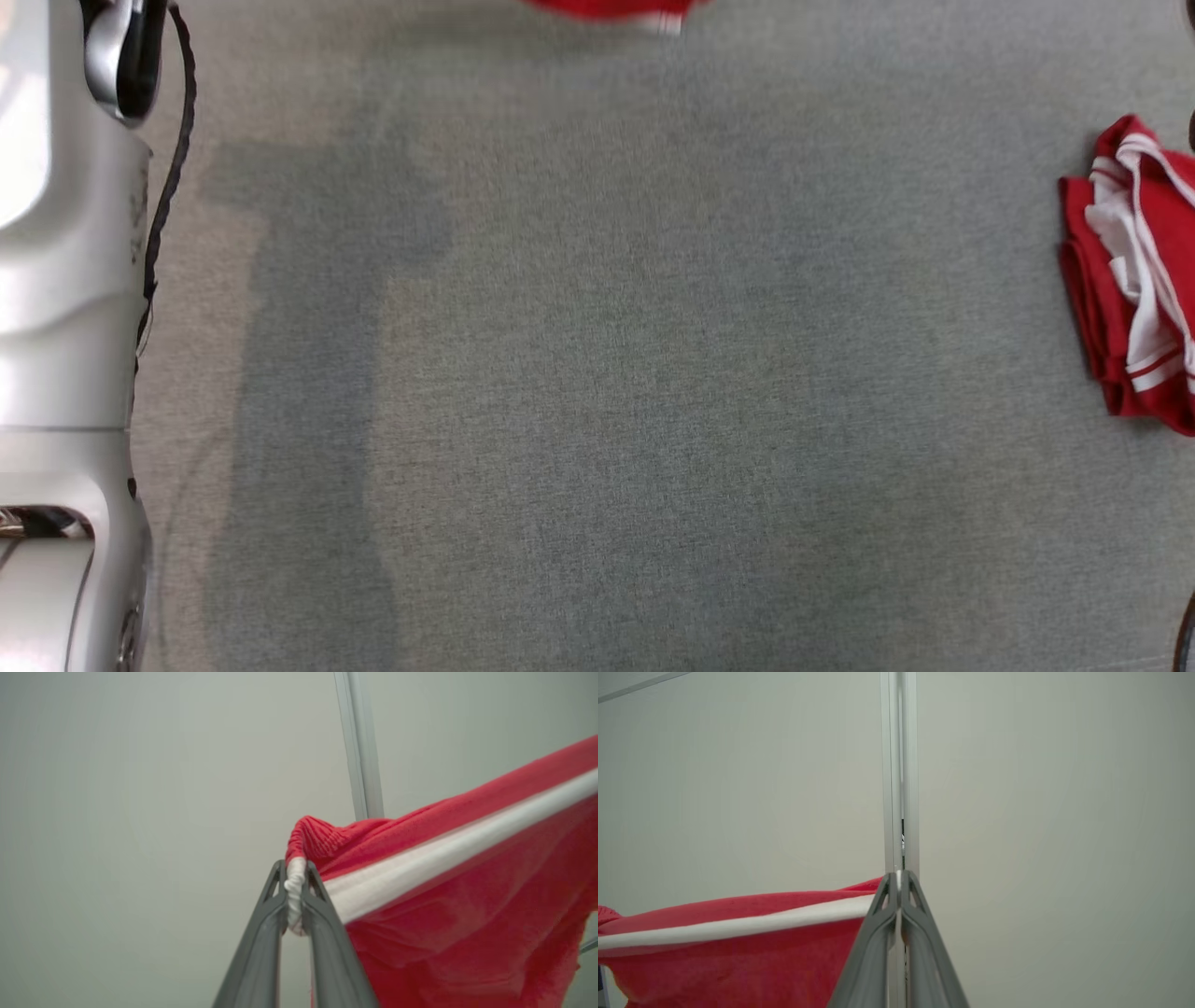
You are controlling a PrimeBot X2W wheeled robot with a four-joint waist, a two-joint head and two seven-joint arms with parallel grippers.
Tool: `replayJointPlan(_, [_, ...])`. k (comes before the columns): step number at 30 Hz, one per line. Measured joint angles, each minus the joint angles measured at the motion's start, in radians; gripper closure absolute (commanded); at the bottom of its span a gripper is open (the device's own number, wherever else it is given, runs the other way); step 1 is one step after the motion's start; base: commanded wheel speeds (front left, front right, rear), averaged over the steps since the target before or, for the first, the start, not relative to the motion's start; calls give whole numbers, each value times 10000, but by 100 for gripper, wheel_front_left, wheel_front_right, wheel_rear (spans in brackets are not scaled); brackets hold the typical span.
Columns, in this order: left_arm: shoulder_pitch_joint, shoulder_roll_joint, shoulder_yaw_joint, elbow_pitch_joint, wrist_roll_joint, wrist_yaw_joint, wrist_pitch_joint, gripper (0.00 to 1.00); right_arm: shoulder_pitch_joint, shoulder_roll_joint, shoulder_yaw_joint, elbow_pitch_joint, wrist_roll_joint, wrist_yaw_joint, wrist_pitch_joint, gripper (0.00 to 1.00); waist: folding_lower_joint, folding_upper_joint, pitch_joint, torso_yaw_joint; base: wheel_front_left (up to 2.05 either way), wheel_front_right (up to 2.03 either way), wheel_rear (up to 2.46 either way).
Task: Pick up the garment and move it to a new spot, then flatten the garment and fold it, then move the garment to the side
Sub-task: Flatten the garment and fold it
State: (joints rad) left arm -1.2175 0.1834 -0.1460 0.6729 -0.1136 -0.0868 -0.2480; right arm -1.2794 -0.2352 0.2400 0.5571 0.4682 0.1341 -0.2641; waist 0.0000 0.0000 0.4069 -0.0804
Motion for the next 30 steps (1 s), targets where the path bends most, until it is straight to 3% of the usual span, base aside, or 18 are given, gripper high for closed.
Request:
replayJointPlan(4, [97,-169,157,510,-219,25,-130,100,314,295,-236,-303,-136,0,0,100,0,0,403,-12,0,0,0])
replayJointPlan(8, [1902,-477,384,426,-516,-15,-134,100,2161,397,113,-616,196,-4,-2,100,0,0,114,-5,0,0,0])
replayJointPlan(19, [7282,-1298,731,466,-965,-161,-134,100,7367,176,1139,-1103,1402,-4,0,100,0,0,-1440,-19,0,0,0])
replayJointPlan(30, [10584,-1398,796,-148,-1862,-188,-136,100,10369,25,1858,-1262,1668,-4,0,100,0,0,-3295,-64,0,0,0])
